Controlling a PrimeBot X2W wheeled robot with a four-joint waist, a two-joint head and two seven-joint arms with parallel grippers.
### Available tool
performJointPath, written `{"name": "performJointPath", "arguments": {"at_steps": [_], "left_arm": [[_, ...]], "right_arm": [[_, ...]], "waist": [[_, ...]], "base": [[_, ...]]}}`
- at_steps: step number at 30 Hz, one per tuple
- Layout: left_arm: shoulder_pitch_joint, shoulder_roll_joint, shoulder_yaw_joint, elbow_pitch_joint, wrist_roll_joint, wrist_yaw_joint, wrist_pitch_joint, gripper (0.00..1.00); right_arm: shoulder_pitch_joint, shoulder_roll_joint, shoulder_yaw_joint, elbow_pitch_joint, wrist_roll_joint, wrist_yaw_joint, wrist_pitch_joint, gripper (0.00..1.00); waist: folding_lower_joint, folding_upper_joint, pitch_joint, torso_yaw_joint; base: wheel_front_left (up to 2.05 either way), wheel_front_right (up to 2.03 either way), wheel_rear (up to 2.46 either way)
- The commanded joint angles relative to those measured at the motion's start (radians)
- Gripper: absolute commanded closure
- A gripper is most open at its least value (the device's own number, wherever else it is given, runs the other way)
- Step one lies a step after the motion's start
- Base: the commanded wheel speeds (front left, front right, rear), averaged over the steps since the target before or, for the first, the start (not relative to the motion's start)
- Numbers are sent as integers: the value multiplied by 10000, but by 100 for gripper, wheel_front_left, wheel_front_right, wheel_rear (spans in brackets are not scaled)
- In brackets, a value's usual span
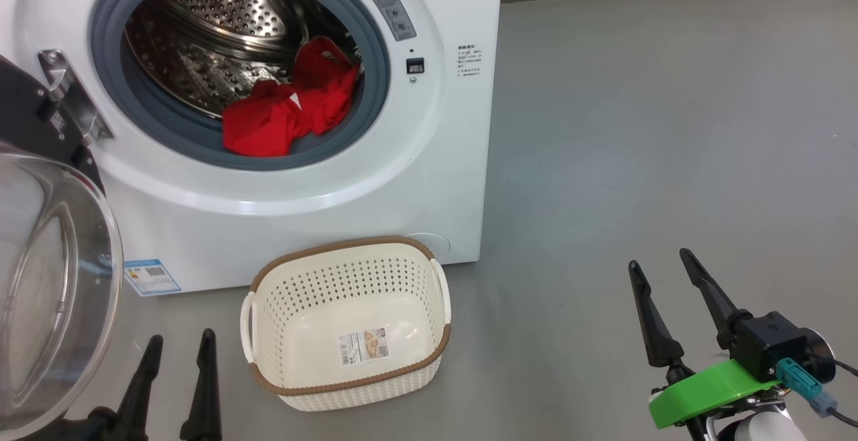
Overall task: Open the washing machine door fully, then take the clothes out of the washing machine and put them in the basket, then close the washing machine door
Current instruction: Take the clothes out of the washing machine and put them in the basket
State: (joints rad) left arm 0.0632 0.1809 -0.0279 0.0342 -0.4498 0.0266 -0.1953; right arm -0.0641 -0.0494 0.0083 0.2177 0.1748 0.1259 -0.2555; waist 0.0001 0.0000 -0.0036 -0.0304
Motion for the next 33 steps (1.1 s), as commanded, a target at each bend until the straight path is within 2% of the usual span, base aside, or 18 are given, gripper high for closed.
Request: {"name": "performJointPath", "arguments": {"at_steps": [1,8,22,33], "left_arm": [[-258,213,397,-209,23,53,-102,0],[-261,276,374,-252,17,103,-72,0],[-273,337,335,-498,-131,95,-47,0],[-259,383,227,-523,-80,201,-10,0]], "right_arm": [[-189,-8,204,-215,9,48,-62,0],[-219,-8,294,-173,65,48,-62,0],[-244,-8,458,-162,180,48,-63,0],[-251,-8,542,-168,199,48,-63,0]], "waist": [[-1,0,-10,5],[-1,0,-50,9],[-1,0,-3,93],[-1,0,10,79]], "base": [[39,-39,0],[94,-94,0],[166,-166,0],[33,-33,0]]}}
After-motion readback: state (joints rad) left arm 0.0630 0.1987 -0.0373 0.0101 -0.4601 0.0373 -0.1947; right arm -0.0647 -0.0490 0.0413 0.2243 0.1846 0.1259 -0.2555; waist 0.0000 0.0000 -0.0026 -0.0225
